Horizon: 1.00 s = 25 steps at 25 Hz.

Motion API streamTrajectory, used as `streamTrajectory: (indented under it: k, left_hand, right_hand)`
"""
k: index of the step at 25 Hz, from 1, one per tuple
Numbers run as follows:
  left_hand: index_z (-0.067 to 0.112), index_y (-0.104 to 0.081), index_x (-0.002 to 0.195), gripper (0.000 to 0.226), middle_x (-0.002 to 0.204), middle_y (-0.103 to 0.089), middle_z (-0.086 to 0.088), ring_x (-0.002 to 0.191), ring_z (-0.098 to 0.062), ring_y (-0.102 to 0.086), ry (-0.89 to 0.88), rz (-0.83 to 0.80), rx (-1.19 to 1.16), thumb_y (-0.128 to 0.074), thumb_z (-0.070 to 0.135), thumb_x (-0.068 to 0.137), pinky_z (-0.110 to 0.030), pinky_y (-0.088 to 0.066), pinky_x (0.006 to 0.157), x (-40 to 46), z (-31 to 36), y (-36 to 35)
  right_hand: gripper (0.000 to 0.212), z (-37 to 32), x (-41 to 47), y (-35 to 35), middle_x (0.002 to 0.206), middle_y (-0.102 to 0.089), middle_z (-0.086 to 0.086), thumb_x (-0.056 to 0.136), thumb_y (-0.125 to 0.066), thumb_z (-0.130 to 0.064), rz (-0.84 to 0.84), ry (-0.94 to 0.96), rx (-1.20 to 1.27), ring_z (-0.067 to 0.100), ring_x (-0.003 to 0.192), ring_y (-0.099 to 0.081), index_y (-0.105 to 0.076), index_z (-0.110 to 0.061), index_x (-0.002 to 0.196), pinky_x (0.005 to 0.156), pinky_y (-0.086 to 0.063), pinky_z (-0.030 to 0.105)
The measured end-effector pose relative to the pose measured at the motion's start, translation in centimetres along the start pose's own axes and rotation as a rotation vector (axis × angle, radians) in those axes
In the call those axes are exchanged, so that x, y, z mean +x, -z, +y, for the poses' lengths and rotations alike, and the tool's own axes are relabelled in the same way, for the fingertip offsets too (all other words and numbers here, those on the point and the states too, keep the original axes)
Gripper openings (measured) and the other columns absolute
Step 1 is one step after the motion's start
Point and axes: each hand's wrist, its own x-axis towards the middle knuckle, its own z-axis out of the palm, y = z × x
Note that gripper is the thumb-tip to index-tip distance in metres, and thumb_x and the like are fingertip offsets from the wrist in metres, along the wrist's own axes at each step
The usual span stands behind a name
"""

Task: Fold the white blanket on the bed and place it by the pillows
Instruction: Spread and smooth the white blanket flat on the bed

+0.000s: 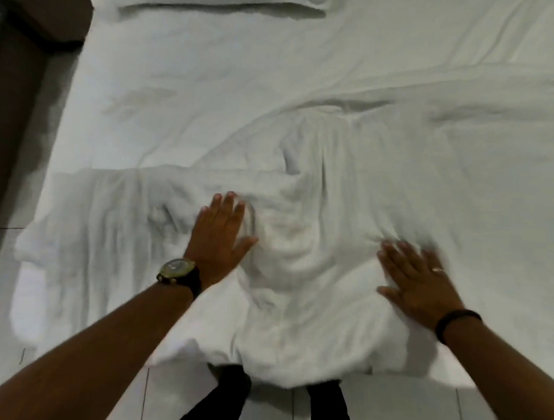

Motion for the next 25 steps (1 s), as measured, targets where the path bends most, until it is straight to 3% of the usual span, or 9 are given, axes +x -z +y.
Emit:
streamTrajectory:
  k: [2, 4, 8, 11, 14, 18, 21, 23, 25]
  left_hand:
    - [0.0, -0.052, 0.137, 0.062, 0.147, -0.042, -0.028, 0.137, -0.047, -0.037, 0.069, 0.181, 0.008, -0.039, 0.044, 0.095, -0.058, -0.035, 0.109, 3.7, -5.1, 2.2]
    - [0.001, -0.049, 0.14, 0.054, 0.151, -0.039, -0.025, 0.141, -0.042, -0.033, 0.21, 0.188, -0.032, -0.044, 0.036, 0.098, -0.05, -0.03, 0.115, 8.9, -9.3, 3.9]
    - [0.007, -0.031, 0.149, 0.098, 0.154, -0.036, -0.016, 0.14, -0.033, -0.036, 0.366, -0.423, -0.28, -0.058, 0.07, 0.079, -0.043, -0.034, 0.111, 17.7, -13.6, 3.9]
    - [0.015, -0.039, 0.141, 0.121, 0.139, -0.05, -0.012, 0.125, -0.033, -0.049, 0.329, -0.554, -0.295, -0.053, 0.095, 0.052, -0.044, -0.043, 0.102, 20.0, -11.7, 0.3]
    - [0.016, -0.051, 0.126, 0.092, 0.121, -0.063, -0.008, 0.105, -0.031, -0.06, 0.149, -0.488, -0.379, -0.053, 0.086, 0.066, -0.04, -0.05, 0.087, 19.3, -9.2, -2.0]
    - [0.014, -0.052, 0.106, 0.06, 0.101, -0.063, -0.028, 0.091, -0.044, -0.062, 0.04, -0.202, 0.001, -0.061, 0.067, 0.08, -0.048, -0.05, 0.083, 28.9, -18.7, 2.7]
    - [0.021, -0.041, 0.086, 0.053, 0.08, -0.058, -0.018, 0.076, -0.038, -0.06, 0.064, -0.038, 0.238, -0.066, 0.065, 0.072, -0.053, -0.05, 0.083, 38.1, -20.1, 4.4]
    - [0.018, -0.045, 0.108, 0.054, 0.105, -0.058, -0.022, 0.098, -0.043, -0.057, -0.025, -0.034, 0.229, -0.062, 0.058, 0.078, -0.052, -0.044, 0.09, 39.1, -16.9, 2.1]
    - [0.016, -0.031, 0.143, 0.067, 0.142, -0.041, -0.023, 0.129, -0.045, -0.04, 0.046, -0.085, 0.104, -0.055, 0.048, 0.089, -0.054, -0.032, 0.105, 36.2, -13.1, 0.3]
  right_hand:
    - [0.073, 0.0, 0.7, 1.1, 0.156, -0.032, 0.006, 0.096, -0.014, -0.062, -0.106, -0.148, 0.025, 0.031, 0.14, -0.041, -0.037, -0.018, 0.148, 0.108, -0.027, 0.064]
    - [0.074, -4.0, 3.2, 3.5, 0.16, -0.024, 0.008, 0.093, -0.031, -0.06, -0.026, -0.282, 0.116, 0.032, 0.145, -0.03, -0.036, -0.011, 0.148, 0.108, -0.026, 0.065]
    - [0.079, -11.4, 9.3, 5.0, 0.164, 0.005, -0.001, 0.094, -0.049, -0.035, 0.003, -0.353, 0.205, 0.028, 0.152, -0.002, 0.001, -0.026, 0.155, 0.117, -0.015, 0.059]
    - [0.076, -12.4, 11.7, 4.7, 0.165, 0.01, -0.002, 0.094, -0.041, -0.02, -0.095, -0.371, 0.147, 0.028, 0.152, 0.002, 0.005, -0.032, 0.154, 0.117, -0.015, 0.058]
    - [0.08, -11.1, 11.5, 5.3, 0.163, 0.017, -0.005, 0.093, -0.046, -0.029, -0.165, -0.363, 0.168, 0.024, 0.152, 0.006, 0.006, -0.031, 0.154, 0.119, -0.008, 0.054]
    - [0.114, -7.5, 12.0, 5.0, 0.148, 0.037, -0.013, 0.077, -0.057, -0.07, -0.227, -0.44, 0.269, 0.014, 0.146, 0.025, 0.022, -0.034, 0.149, 0.118, 0.007, 0.051]
    - [0.131, -5.9, 13.5, 3.9, 0.147, 0.047, -0.008, 0.055, -0.048, -0.092, -0.25, -0.486, 0.334, 0.016, 0.138, 0.039, 0.039, -0.039, 0.137, 0.115, 0.016, 0.056]
    - [0.133, -5.6, 14.5, 3.8, 0.145, 0.05, -0.007, 0.043, -0.037, -0.1, -0.283, -0.475, 0.362, 0.019, 0.136, 0.043, 0.045, -0.042, 0.131, 0.114, 0.018, 0.057]
    - [0.133, -5.0, 14.1, 4.7, 0.145, 0.05, -0.007, 0.045, -0.038, -0.099, -0.321, -0.47, 0.367, 0.019, 0.136, 0.043, 0.043, -0.04, 0.133, 0.114, 0.017, 0.057]
